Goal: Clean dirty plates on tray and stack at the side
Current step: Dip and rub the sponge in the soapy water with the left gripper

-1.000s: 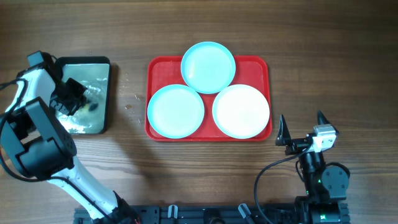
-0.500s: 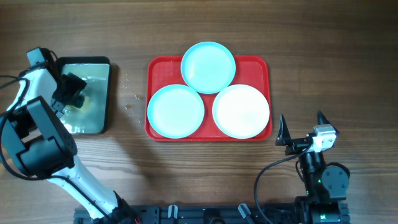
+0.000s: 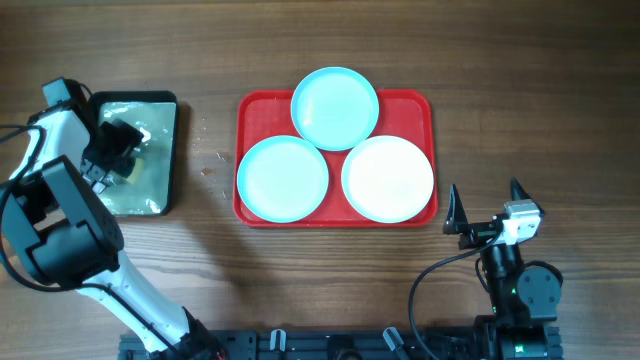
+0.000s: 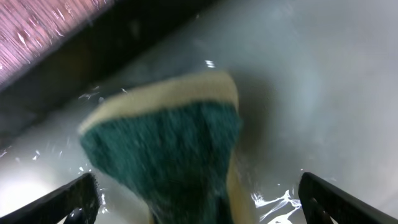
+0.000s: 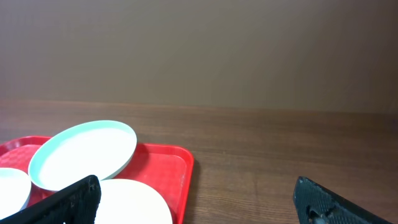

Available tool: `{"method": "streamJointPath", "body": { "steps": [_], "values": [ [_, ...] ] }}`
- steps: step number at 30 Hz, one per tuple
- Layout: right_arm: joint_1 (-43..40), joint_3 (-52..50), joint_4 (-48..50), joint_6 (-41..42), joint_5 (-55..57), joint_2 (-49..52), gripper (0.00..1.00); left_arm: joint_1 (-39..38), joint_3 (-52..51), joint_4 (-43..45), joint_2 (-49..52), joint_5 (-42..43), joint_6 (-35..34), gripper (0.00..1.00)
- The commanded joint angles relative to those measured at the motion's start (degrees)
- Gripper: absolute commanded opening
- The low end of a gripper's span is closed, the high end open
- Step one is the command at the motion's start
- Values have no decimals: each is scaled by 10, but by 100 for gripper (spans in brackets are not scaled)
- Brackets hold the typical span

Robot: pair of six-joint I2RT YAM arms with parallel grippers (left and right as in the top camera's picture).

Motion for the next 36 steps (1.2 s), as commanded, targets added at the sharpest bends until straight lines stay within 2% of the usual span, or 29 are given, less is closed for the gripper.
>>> {"method": "streamJointPath", "body": {
  "steps": [1,3,4,5,6,8,9,10,11,18,19,20,22,23,25,26,31,34,36],
  "values": [
    [2,-1,1,4,6,-3,100,1,-9,-18,13,76,-2,82],
    [2,-1,1,4,6,-3,100,1,-9,-21,13,76,-2,49],
    [2,-1,1,4,6,-3,100,1,-9,-21,13,75,-2,26],
    [2,-1,1,4,6,-3,100,1,-9,-20,13,75,-2,7],
    [2,-1,1,4,6,-3,100,1,-9,-17,13,75,-2,4],
    [2,-1,1,4,6,-3,100,1,-9,-7,13,66,-2,4],
    [2,-1,1,4,6,-3,100,1,-9,-1,13,56,-1,25],
    [2,-1,1,4,6,-3,100,1,-9,1,13,50,-1,80],
    [2,-1,1,5,6,-3,100,1,-9,3,13,47,-1,100],
    [2,-1,1,4,6,-3,100,1,-9,35,13,45,-1,100],
    [2,-1,1,4,6,-3,100,1,-9,37,13,45,-1,100],
    [2,-1,1,5,6,-3,100,1,-9,38,13,45,1,94],
    [2,-1,1,5,6,-3,100,1,-9,38,13,43,1,61],
    [2,-1,1,5,6,-3,100,1,-9,37,13,43,1,38],
    [2,-1,1,4,6,-3,100,1,-9,33,13,43,0,9],
    [2,-1,1,4,6,-3,100,1,-9,29,13,46,0,4],
    [2,-1,1,4,6,-3,100,1,11,0,-27,46,0,4],
    [2,-1,1,5,6,-3,100,1,50,-28,-81,50,0,4],
    [2,-1,1,5,6,-3,100,1,79,-35,-134,83,-2,4]
  ]
}}
